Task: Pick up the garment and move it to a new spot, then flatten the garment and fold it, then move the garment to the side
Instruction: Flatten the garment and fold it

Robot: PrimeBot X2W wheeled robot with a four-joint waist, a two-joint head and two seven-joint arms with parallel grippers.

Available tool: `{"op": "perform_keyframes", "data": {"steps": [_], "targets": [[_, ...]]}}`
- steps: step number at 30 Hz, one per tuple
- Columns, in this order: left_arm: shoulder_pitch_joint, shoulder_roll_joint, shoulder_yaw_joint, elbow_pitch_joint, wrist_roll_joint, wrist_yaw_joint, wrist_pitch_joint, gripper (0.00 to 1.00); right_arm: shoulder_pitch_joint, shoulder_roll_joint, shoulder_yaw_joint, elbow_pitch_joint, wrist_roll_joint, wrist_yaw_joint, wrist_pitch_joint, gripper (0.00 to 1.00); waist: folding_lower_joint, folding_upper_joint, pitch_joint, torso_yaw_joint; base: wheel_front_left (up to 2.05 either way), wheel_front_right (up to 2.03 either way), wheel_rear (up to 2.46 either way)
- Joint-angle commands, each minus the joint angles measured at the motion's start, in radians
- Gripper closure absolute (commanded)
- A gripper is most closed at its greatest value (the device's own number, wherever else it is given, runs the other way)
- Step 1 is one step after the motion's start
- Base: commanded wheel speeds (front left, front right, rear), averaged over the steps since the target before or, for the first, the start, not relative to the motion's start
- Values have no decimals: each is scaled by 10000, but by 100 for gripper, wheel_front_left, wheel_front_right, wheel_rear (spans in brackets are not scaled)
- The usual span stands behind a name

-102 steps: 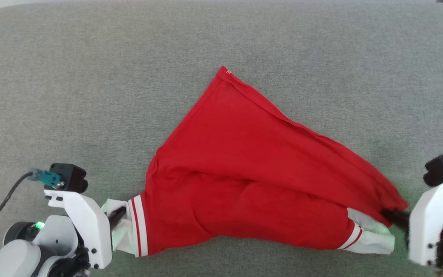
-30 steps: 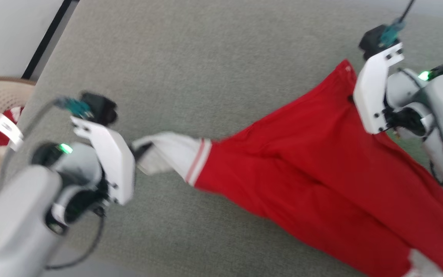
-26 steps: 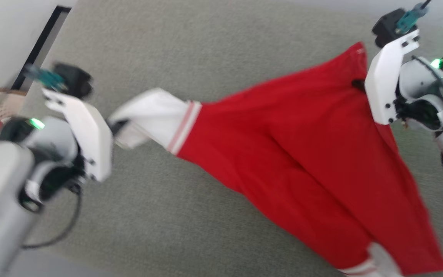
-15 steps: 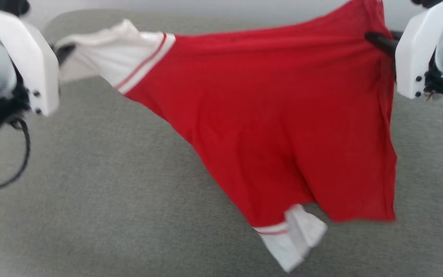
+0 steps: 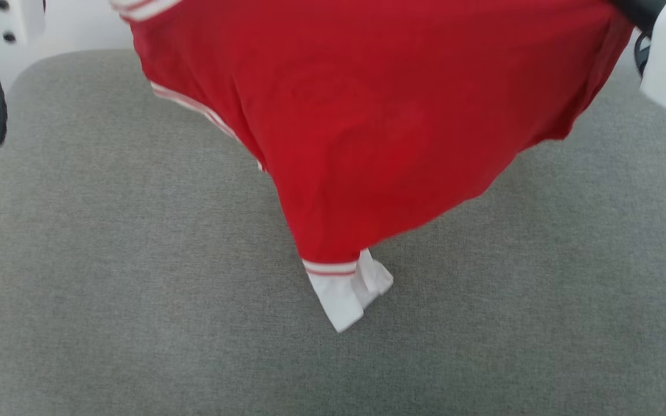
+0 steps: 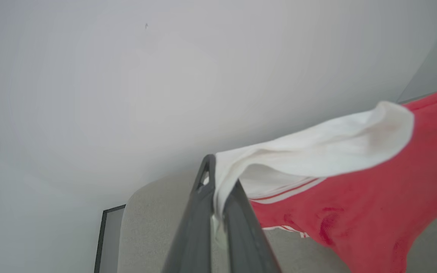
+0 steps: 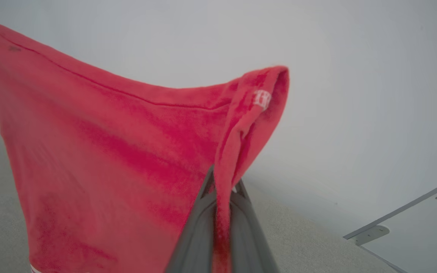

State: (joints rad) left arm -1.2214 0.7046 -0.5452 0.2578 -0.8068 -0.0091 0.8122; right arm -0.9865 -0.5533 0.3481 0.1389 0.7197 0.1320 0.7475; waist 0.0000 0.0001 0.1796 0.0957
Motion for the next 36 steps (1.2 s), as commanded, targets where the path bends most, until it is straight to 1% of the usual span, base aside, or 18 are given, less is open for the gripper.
{"op": "perform_keyframes", "data": {"steps": [1, 2, 5, 8, 11, 14, 15, 18, 20, 22, 24, 26, 27, 29, 30, 31, 33, 36], "targets": [[-413, -104, 0, 297, 222, -105, -303, 100, -120, 214, -278, 74, -262, -22, -25, 100, 0, -1, 146, -103, 0, 0, 0], [-603, -227, -37, 455, 362, -202, -529, 100, -211, 330, -403, 192, -420, -22, -61, 100, 0, -1, 230, -145, 0, 0, 0], [-1262, -686, 3, 1161, 745, -284, -1544, 100, -650, 699, -725, 710, -972, -22, -442, 100, 0, -1, 579, -269, 0, 0, 0], [-2006, -1137, 2, 2088, 1287, -343, -2798, 100, -1361, 1290, -905, 1591, -1673, -20, -1268, 100, 0, -1, 1016, -409, 0, 0, 0], [-2899, -1563, -46, 2972, 2002, -311, -4410, 100, -2170, 1787, -970, 2690, -2506, -22, -2463, 100, 0, -1, 1452, -516, 0, 0, 0], [-3724, -1861, -109, 3776, 2731, -118, -6090, 100, -2992, 2258, -1195, 3875, -3369, -22, -3945, 100, 0, -1, 1785, -550, 0, 0, 0], [-3724, -1861, -109, 3776, 2731, -118, -6090, 100, -2992, 2258, -1195, 3875, -3369, -22, -3945, 100, 0, -1, 1785, -550, 0, 0, 0], [-4462, -2050, -97, 4394, 3243, -30, -7748, 100, -3663, 2650, -1498, 4861, -4273, -22, -5660, 100, 0, -1, 2011, -532, 0, 0, 0], [-4700, -2212, -172, 4715, 3461, -151, -8706, 100, -3950, 2799, -1568, 5410, -4840, -22, -6709, 100, 0, -1, 2078, -475, 0, 0, 0], [-4664, -2320, -276, 5048, 3505, -421, -9266, 100, -4032, 2955, -1727, 6059, -5155, -22, -7299, 100, 0, -1, 2088, -405, 0, 0, 0], [-4383, -2381, -510, 5384, 3461, -735, -9438, 100, -3921, 3121, -1666, 6703, -5252, -22, -7418, 100, 0, -1, 2066, -311, 0, 0, 0], [-3996, -2437, -754, 5668, 3249, -981, -9257, 100, -3731, 3137, -1406, 7179, -5265, -22, -7463, 100, 0, -1, 2038, -219, 0, 0, 0], [-3809, -2411, -961, 5699, 3254, -1070, -9198, 100, -3563, 3152, -1251, 7438, -5097, -22, -7256, 100, 0, -1, 2026, -164, 0, 0, 0], [-3185, -2492, -1233, 5813, 2711, -1173, -8674, 100, -3200, 3118, -822, 7736, -4803, -22, -7027, 100, 0, -1, 1975, -79, 0, 0, 0], [-2888, -2478, -1538, 5661, 2611, -1206, -8440, 100, -3000, 3051, -664, 7871, -4544, -22, -6864, 100, 0, -1, 1939, -18, 0, 0, 0], [-2476, -2496, -1821, 5416, 2108, -1214, -8062, 100, -2750, 3026, -442, 7927, -4300, -22, -6736, 100, 0, -1, 1899, 8, 0, 0, 0], [-1776, -2209, -2442, 4761, 1390, -1203, -7295, 100, -2238, 2856, -15, 7912, -3783, -22, -6447, 100, 0, -1, 1813, 100, 0, 0, 0], [-636, -1640, -3025, 3640, -2, -1196, -6058, 100, -1517, 2581, 582, 7555, -2930, -22, -6104, 100, 0, -1, 1715, 183, 0, 0, 0]]}}
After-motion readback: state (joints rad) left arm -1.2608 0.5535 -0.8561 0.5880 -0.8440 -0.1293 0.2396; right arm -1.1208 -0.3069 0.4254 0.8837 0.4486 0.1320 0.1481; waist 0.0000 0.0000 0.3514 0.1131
